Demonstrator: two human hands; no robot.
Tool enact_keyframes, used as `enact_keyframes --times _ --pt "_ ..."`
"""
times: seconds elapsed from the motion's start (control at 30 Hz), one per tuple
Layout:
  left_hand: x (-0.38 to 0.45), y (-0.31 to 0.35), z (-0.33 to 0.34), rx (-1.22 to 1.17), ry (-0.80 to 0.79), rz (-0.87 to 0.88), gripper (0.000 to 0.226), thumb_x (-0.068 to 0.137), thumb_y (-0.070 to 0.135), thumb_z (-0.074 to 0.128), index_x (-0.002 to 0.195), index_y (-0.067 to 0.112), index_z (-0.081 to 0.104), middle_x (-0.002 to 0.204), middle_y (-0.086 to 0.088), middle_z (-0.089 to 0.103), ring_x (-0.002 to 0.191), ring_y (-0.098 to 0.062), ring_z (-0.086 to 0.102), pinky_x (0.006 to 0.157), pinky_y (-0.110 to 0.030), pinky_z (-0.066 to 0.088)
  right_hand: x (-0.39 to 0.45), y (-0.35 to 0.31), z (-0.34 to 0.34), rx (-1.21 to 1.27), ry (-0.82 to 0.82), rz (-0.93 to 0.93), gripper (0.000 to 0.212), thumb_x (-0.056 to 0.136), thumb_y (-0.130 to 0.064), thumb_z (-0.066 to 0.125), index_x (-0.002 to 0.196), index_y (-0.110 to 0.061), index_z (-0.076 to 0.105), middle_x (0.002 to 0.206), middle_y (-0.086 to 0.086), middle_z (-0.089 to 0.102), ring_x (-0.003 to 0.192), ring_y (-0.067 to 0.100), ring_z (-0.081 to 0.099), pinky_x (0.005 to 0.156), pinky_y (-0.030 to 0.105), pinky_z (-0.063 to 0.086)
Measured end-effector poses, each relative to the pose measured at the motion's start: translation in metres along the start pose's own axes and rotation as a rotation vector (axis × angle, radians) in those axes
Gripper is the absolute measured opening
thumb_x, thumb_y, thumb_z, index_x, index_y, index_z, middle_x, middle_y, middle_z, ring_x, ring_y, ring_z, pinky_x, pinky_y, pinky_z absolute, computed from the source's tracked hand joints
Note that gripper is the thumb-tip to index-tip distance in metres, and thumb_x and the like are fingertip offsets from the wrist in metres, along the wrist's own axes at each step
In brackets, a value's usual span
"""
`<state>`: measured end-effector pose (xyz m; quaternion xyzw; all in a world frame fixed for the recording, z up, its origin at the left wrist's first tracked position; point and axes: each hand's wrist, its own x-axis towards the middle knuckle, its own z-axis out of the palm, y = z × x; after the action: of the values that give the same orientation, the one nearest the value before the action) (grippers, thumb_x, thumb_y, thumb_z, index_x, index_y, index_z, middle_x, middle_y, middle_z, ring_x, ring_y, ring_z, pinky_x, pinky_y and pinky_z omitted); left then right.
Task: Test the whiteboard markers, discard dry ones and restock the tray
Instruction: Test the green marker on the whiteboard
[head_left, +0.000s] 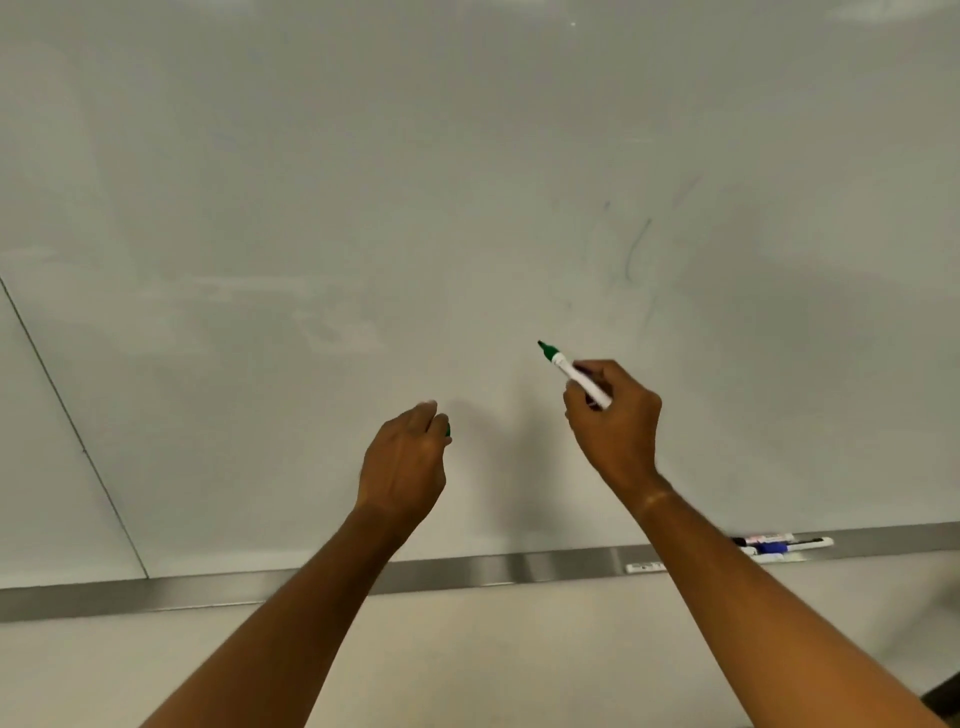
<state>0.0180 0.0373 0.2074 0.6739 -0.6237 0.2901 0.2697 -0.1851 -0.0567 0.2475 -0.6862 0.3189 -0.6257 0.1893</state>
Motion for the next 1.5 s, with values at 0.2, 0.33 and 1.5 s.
enact_keyframes --times 0.2,0.33,1.5 --pt "0.041 -0.004 -0.013 0.015 0.07 -0.023 0.014 0.074 0.001 0.075 0.084 0.003 0.066 0.104 -0.017 0.067 0.078 -0.032 0.066 0.065 -0.034 0.052 0.062 -0.041 0.016 -0.082 0.098 -0.247 0.013 0.084 -0.011 0.067 0.096 -0.008 0.072 0.07 0.006 0.065 0.061 0.021 0.059 0.055 0.038 0.05" --pt "0.05 -0.003 -0.017 0.041 0.07 -0.029 0.015 0.071 0.0 0.077 0.08 0.003 0.065 0.102 -0.016 0.067 0.075 -0.031 0.066 0.061 -0.033 0.051 0.093 -0.057 0.025 -0.162 0.129 -0.357 0.011 0.085 -0.013 0.065 0.091 -0.007 0.072 0.063 0.005 0.06 0.054 0.015 0.05 0.052 0.011 0.037" --pt "0.035 -0.008 -0.012 0.088 -0.003 -0.086 0.018 0.067 0.004 0.082 0.081 0.004 0.069 0.097 -0.015 0.07 0.074 -0.031 0.068 0.061 -0.034 0.054 0.095 -0.073 0.028 -0.081 0.01 -0.308 0.01 0.086 -0.017 0.066 0.083 -0.01 0.072 0.06 -0.003 0.063 0.049 0.008 0.053 0.048 0.016 0.037"
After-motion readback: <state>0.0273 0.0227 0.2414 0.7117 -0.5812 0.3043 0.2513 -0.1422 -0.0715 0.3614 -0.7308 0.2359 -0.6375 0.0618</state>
